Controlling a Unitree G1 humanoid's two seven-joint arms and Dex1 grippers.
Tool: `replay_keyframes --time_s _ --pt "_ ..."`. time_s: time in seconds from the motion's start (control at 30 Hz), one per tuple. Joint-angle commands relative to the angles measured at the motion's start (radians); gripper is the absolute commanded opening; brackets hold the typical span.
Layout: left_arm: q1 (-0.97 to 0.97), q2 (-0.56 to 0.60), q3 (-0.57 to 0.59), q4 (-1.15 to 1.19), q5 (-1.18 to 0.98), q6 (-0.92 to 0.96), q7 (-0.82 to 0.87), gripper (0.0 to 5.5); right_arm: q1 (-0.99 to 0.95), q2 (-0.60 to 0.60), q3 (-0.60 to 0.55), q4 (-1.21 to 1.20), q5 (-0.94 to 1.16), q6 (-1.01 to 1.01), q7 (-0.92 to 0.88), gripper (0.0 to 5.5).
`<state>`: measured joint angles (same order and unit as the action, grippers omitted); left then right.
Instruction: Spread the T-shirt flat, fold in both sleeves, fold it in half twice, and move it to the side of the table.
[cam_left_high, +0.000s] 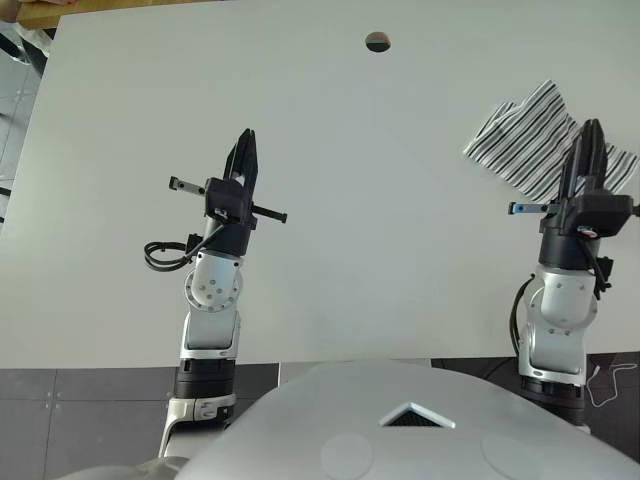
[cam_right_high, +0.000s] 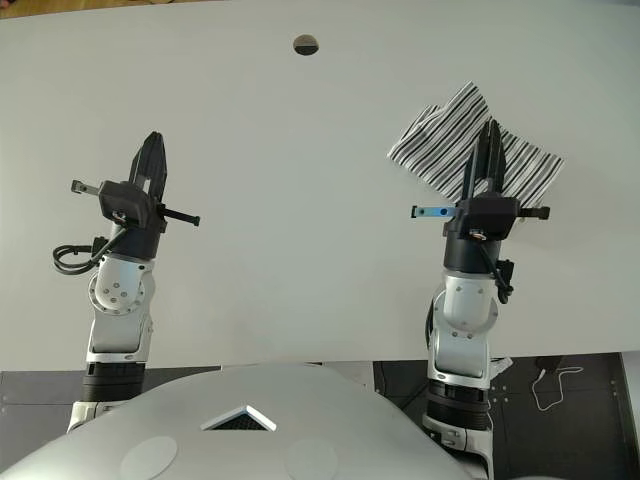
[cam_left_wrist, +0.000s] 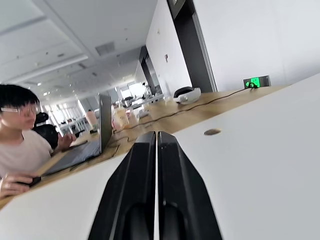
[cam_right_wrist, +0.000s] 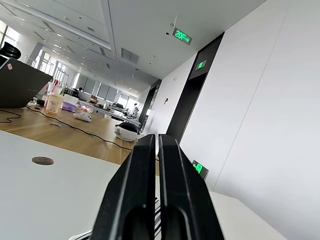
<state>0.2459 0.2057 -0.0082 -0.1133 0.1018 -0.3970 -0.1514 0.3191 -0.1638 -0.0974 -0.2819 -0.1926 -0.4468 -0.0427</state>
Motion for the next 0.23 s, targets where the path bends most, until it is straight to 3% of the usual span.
replay_keyframes --time_s 0.03,0.23 --pt "0.013 0.016 -0.006 0.019 -0.015 0.038 -0.027 0.1 0.0 0.008 0.015 -0.012 -0.017 0.028 0.006 0.13" --pt "0.053 0.013 0.0 -0.004 -0.007 0.103 -0.02 0.1 -0.006 0.002 0.008 0.038 -0.026 0.128 0.012 0.13"
